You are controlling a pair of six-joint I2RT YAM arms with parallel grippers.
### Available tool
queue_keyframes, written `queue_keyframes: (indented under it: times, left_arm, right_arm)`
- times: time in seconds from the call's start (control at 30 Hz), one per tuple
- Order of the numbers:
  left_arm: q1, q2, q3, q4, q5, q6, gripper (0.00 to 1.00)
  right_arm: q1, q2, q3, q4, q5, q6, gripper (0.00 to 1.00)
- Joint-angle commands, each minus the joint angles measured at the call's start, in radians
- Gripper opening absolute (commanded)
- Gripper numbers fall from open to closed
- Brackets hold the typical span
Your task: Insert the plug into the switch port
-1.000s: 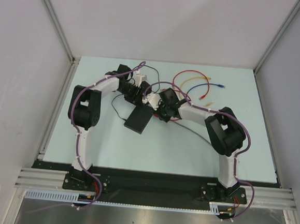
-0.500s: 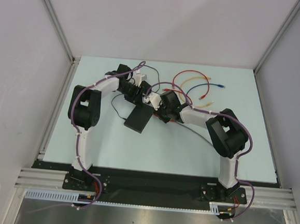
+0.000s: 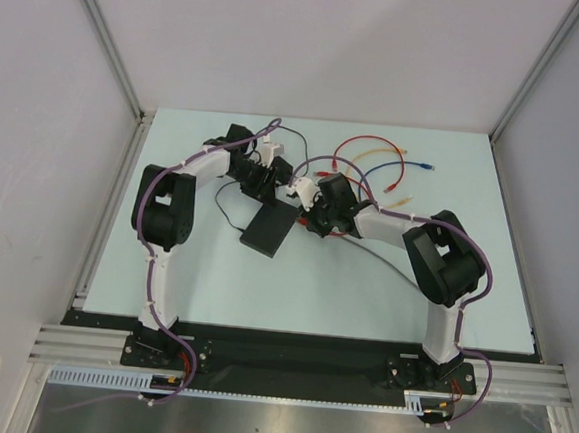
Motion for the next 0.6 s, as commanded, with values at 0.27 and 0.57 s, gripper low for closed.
queue_keyframes:
  times: [0.27,0.57]
  left_arm:
    - [-0.064,0.027,0.002,-0.048,0.144,-0.031,0.48]
    - [-0.064,0.021,-0.014,-0.039,0.144,-0.041,0.48]
  right_arm:
    - [0.060,-0.015,-0.030,0.296,-0.004,-0.010,0.00]
    - [0.065,0.049,0.055,0.161,-0.019,0.009,0.17]
